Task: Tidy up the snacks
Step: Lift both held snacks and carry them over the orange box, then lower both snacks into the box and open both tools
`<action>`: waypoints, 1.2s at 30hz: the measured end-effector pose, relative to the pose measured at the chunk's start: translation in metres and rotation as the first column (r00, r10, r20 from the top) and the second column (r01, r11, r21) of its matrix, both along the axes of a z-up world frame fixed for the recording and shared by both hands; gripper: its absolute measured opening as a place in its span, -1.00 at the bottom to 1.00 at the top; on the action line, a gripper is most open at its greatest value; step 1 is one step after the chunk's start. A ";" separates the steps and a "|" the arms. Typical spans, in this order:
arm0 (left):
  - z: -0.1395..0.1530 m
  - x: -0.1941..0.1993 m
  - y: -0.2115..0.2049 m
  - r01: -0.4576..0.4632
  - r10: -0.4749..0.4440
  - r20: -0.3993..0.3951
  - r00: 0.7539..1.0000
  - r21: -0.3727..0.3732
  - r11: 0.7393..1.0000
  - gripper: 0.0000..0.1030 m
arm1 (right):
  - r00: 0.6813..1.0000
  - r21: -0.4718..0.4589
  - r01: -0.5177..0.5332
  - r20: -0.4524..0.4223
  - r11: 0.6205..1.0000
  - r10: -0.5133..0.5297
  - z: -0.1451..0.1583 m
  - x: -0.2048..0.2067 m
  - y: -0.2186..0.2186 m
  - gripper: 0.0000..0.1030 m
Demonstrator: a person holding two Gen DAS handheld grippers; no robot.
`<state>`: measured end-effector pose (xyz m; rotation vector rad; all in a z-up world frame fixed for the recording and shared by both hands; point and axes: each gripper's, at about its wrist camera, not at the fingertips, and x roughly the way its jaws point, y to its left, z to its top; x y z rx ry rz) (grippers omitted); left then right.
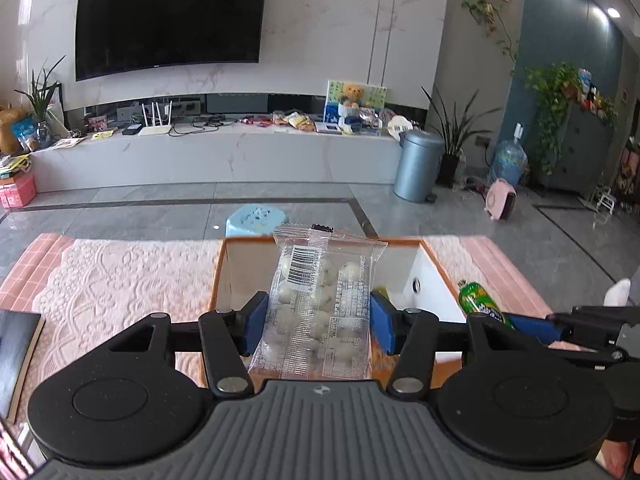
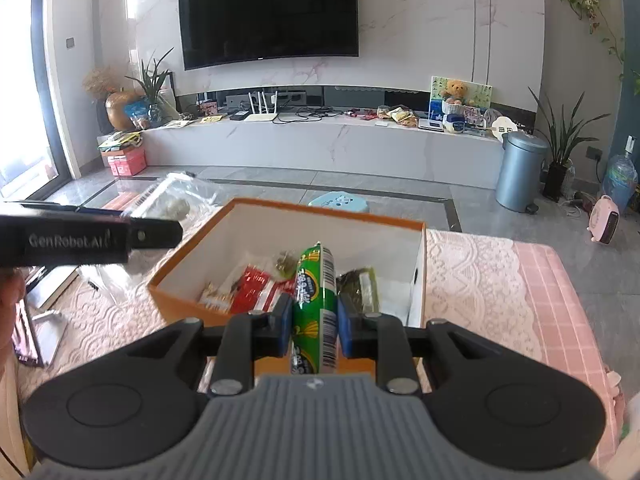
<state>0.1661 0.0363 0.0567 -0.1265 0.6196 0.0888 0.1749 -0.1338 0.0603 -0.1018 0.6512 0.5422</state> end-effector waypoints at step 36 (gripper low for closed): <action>-0.125 0.137 -0.010 0.266 -0.190 -0.415 0.890 0.131 0.955 0.21 | 0.953 -0.497 -0.252 -0.277 0.830 0.124 -0.131 0.171 0.088 -0.60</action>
